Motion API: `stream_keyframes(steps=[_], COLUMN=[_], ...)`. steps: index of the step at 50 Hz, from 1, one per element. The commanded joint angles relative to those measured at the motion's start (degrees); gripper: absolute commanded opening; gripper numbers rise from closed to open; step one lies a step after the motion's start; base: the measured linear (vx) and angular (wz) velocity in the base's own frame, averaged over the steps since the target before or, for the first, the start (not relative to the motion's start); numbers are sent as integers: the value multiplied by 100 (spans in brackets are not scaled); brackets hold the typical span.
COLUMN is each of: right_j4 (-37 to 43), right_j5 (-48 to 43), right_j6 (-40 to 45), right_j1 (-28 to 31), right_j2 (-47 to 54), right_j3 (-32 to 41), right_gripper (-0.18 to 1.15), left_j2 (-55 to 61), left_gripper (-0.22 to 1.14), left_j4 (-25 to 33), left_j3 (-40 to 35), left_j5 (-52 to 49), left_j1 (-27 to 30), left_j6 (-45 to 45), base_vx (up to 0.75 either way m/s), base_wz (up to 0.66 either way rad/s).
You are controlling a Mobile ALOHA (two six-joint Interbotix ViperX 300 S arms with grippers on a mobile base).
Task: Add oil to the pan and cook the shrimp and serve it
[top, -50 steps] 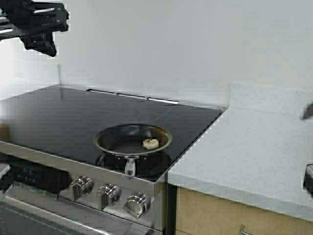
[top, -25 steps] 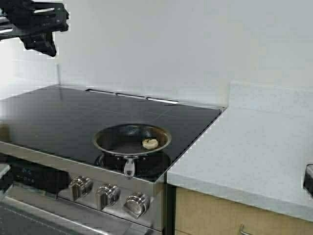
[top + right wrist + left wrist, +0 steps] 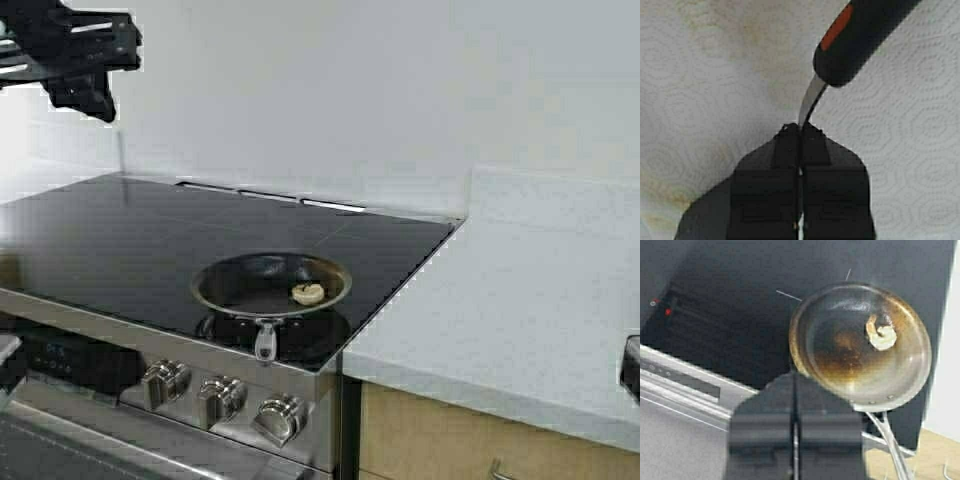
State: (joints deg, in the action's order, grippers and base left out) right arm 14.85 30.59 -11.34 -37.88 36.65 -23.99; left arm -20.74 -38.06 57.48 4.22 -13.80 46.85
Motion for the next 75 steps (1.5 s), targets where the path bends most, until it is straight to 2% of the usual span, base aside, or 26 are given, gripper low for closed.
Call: stream_keyframes(steps=[1, 5, 11, 15, 29, 47, 54, 57, 60, 70, 73, 75], right_j4=[35, 53, 105, 123, 237, 835, 923, 879, 800, 800, 809, 809], right_j5=[9, 9, -9, -9, -9, -158, -167, -237, -396, -1063, -1283, -1441], right_j6=[-9, 0, 18, 26, 26, -18, -123, -167, -237, -272, -272, -272], right_j1=[-18, -18, -62, -114, -202, -53, 668, 1107, 1538, 2786, 3138, 3375], right_j2=[-53, -79, -167, -211, -501, -1854, -2575, -2892, -3208, -4324, -4702, -4966], right_j3=[176, 272, 343, 369, 404, 387, 299, 220, 105, -624, -896, -1099], right_gripper=[18, 39, 81, 97, 98, 97, 92, 84, 71, 13, 3, 1], left_j2=[9, 26, 26, 26, 26, 26, 26, 26, 35, 44, 53, 62], left_gripper=[4, 4, 4, 4, 4, 4, 4, 4, 4, 4, 4, 4], left_j4=[0, 9, 0, 0, 9, 105, 105, 105, 97, 97, 105, 105], left_j3=[-132, -132, -123, -114, -105, -114, -114, -105, -105, -114, -114, -114], left_j5=[26, 18, 18, 26, 26, 26, 18, 18, 18, 18, 26, 26], left_j1=[18, 18, 18, 18, 18, 18, 18, 18, 18, 18, 18, 18], left_j6=[0, 0, 0, 0, 9, 9, 0, 0, 0, -26, -18, -9], base_vx=[0, 0, 0, 0, 0, 0, 0, 0, 0, 0, 0, 0], base_wz=[0, 0, 0, 0, 0, 0, 0, 0, 0, 0, 0, 0])
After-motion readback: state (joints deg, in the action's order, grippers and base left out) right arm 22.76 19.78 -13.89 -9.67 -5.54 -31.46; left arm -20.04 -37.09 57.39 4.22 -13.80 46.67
